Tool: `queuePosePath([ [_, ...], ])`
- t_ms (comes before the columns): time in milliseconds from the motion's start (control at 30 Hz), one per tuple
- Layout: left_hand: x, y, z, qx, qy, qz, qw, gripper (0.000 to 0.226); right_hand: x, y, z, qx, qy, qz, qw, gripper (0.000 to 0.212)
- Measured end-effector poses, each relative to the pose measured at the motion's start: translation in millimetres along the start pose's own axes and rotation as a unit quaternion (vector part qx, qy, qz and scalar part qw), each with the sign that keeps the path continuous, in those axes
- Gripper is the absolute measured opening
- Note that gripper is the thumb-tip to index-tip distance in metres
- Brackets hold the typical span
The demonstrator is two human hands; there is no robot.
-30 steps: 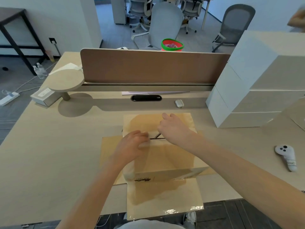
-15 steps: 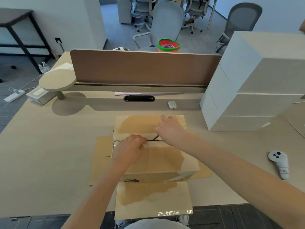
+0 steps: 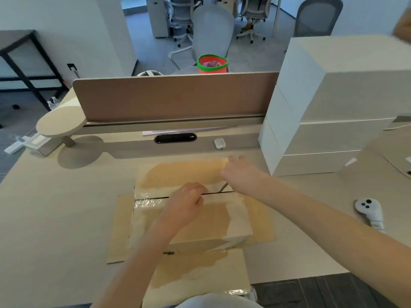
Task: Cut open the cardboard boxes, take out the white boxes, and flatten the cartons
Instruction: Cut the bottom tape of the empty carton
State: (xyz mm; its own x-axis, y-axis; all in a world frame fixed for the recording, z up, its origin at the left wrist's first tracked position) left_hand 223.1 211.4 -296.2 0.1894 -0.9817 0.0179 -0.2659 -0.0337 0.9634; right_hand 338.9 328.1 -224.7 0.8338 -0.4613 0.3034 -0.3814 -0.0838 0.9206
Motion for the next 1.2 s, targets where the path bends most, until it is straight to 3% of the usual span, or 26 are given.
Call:
queuePosePath([
  [100, -8.1, -13.7, -18.4, -0.008, -0.036, 0.007, 0.999, 0.044, 1.3, -3.5, -5.7, 0.002, 0.0, -0.002, 1.0, 0.025],
  [767, -30.2, -8.7, -38.0, -0.102, 0.037, 0.042, 0.993, 0.029, 34.4, -24.7, -62.4, 0.063, -0.058, 0.053, 0.995, 0.014],
  [967, -30.5, -15.5, -47.5, -0.073, -0.034, 0.038, 0.996, 0.035, 52.3, -58.9, -87.8, -0.117, -0.115, -0.031, 0.986, 0.017],
  [1067, -27.3, -20.8, -52.4, -0.047, -0.06, 0.04, 0.996, 0.058, 59.2, -79.8, -87.8, -0.252, -0.15, -0.072, 0.953, 0.018],
  [1200, -28.1, -21.5, -55.2, -0.054, -0.043, 0.053, 0.996, 0.04, 72.7, -102.7, -73.7, -0.378, -0.166, -0.124, 0.902, 0.017],
])
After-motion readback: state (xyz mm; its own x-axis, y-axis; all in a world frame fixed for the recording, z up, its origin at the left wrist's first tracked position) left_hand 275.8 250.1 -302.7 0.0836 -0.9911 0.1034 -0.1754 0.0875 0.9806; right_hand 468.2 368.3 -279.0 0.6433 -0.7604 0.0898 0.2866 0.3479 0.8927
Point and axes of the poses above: each hand's wrist, its own x-axis away from the middle knuckle, its own y-axis out of the back of the hand, z = x × y, the point moved 2 cm from there along -x, towards the middle knuckle, and after that the axes turned 8 degrees about -x, right-handed, at the moved point
